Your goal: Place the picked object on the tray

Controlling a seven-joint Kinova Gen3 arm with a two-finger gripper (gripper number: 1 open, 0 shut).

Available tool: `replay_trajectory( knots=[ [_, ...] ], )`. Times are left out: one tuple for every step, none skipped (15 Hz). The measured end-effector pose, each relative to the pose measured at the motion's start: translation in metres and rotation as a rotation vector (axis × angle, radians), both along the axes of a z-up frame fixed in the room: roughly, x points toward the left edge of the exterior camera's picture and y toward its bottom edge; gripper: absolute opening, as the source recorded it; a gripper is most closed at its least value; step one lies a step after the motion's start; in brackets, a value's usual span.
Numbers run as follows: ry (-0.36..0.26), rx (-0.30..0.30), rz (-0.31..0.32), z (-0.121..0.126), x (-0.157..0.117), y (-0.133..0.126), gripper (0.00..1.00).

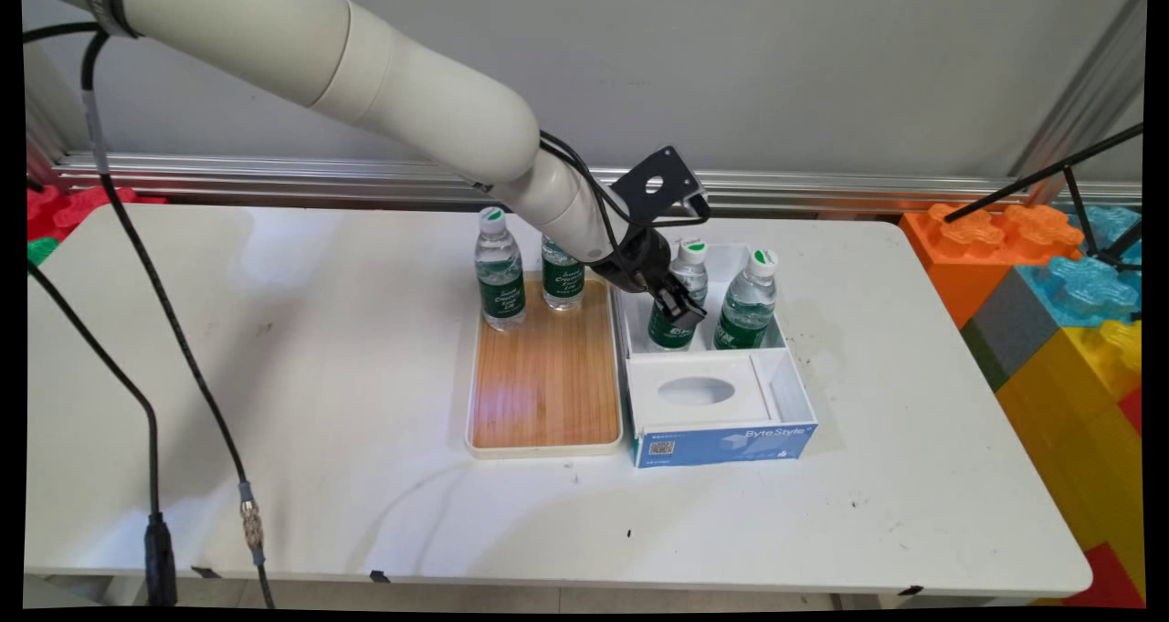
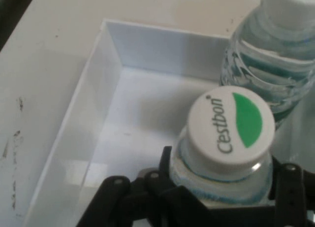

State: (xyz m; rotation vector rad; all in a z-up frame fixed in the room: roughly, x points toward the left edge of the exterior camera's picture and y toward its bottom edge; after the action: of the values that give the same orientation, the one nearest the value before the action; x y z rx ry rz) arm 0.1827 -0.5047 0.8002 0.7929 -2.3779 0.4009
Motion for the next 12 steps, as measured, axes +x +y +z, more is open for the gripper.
replay_trajectory(
  knots=[
    [0.001, 0.001, 0.0, -0.001, 0.001, 0.0, 0.0],
    [0.002, 0.003, 0.0, -0.002, 0.002, 0.001, 0.0],
    [0.002, 0.003, -0.001, -0.003, 0.003, 0.001, 0.0],
    [0.002, 0.002, -0.002, -0.003, 0.004, 0.001, 0.0],
    [0.001, 0.001, -0.002, -0.003, 0.005, 0.001, 0.0],
    [0.002, -0.001, -0.002, -0.002, 0.006, 0.001, 0.0],
    [0.005, -0.006, -0.002, 0.001, 0.006, 0.001, 0.0],
    [0.009, -0.013, 0.0, 0.006, 0.007, 0.0, 0.0],
    [0.014, -0.021, 0.0, 0.012, 0.006, 0.0, 0.0],
    [0.02, -0.027, 0.002, 0.02, 0.005, 0.001, 0.0],
    [0.023, -0.031, 0.0, 0.028, 0.002, 0.001, 0.0],
    [0.025, -0.036, 0.0, 0.037, 0.001, 0.003, 0.0]
  ],
)
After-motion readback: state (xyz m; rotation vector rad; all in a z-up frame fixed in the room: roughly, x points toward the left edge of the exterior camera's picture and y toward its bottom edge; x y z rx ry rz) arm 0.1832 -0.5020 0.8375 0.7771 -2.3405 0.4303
